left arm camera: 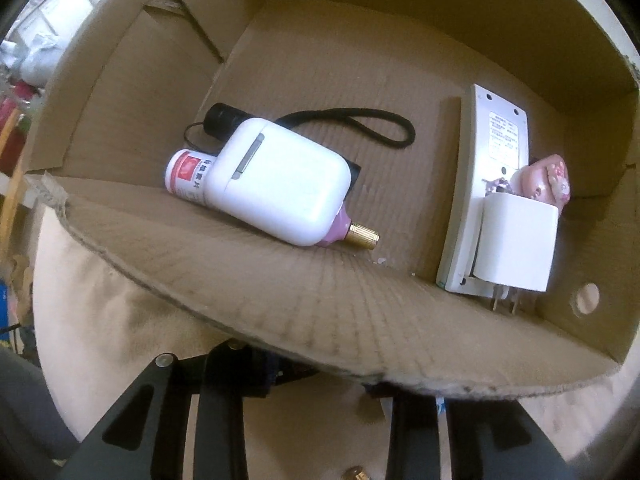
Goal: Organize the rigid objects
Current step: 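Grasp the black tube with red print with the left gripper while the right gripper holds the battery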
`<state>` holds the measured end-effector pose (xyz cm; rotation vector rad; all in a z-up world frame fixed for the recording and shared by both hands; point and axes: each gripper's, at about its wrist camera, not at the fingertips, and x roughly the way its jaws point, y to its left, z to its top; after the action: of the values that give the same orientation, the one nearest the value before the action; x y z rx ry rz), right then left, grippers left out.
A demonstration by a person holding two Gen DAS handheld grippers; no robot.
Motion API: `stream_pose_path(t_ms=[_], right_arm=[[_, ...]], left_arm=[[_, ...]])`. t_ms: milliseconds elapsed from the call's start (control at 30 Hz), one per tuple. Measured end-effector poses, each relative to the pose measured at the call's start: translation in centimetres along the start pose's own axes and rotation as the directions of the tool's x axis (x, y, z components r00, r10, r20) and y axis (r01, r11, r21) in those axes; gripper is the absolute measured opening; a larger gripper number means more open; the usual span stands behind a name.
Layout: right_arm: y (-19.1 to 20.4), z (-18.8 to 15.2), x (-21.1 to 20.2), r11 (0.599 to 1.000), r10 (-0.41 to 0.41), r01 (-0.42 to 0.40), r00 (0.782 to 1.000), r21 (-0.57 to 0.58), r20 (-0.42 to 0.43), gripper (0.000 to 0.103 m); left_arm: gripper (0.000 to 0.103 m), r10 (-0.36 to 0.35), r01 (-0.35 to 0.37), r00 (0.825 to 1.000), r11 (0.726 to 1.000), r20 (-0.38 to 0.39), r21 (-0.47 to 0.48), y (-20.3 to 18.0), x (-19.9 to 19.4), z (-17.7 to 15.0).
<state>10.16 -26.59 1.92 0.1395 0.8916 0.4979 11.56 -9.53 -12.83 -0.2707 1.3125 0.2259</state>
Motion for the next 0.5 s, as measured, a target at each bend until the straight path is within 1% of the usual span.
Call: stream_pose_path(t_ms=[67, 100, 133, 167, 200, 300, 367, 433, 500], right_arm=[[0.0, 0.0, 0.0, 1.0, 0.001, -0.001, 1.0, 0.002, -0.001, 0.011], [-0.1, 0.1, 0.0, 1.0, 0.002, -0.002, 1.0, 0.002, -0.001, 0.011], [0.0, 0.2, 0.0, 1.0, 0.004, -0.004, 1.0, 0.003, -0.001, 0.011], [0.0, 0.2, 0.1, 1.0, 0.004, -0.004, 1.0, 0.002, -0.002, 0.011], [0.0, 0.3, 0.1, 1.0, 0.004, -0.004, 1.0, 0.002, -0.004, 0.011], [0.0, 0.3, 0.3, 1.0, 0.0, 0.0, 1.0, 0.0, -0.009, 0.011], [-0.1, 0.3, 0.2, 1.0, -0.002, 0.002, 1.0, 0.003, -0.008, 0.011], [-0.2, 0.3, 0.1, 1.0, -0.003, 0.003, 1.0, 0.01, -0.006, 0.011], [-0.4, 0.4, 0.1, 1.0, -0.001, 0.001, 1.0, 0.018, -0.004, 0.011]], left_arm=[[0.037, -0.055, 0.055, 0.998, 0.998, -0.025, 0.024, 0.8, -0.2, 0.1], [0.048, -0.099, 0.1, 0.994, 0.994, -0.045, 0.034, 1.2, -0.1, 0.3], [0.054, -0.137, 0.14, 0.988, 0.989, -0.067, 0.043, 1.4, 0.3, 0.6], [0.063, -0.162, 0.166, 0.983, 0.985, -0.084, 0.05, 1.6, 0.4, 0.8], [0.068, -0.176, 0.183, 0.979, 0.981, -0.101, 0.058, 1.9, 0.5, 1.0], [0.07, -0.196, 0.208, 0.969, 0.975, -0.154, 0.071, 2.2, 0.8, 1.8], [0.07, -0.202, 0.214, 0.962, 0.975, -0.185, 0.051, 2.7, 0.9, 2.4], [0.07, -0.195, 0.207, 0.961, 0.977, -0.198, 0.044, 3.0, 0.8, 2.6], [0.07, -0.176, 0.184, 0.967, 0.983, -0.186, 0.025, 3.4, 0.2, 2.4]])
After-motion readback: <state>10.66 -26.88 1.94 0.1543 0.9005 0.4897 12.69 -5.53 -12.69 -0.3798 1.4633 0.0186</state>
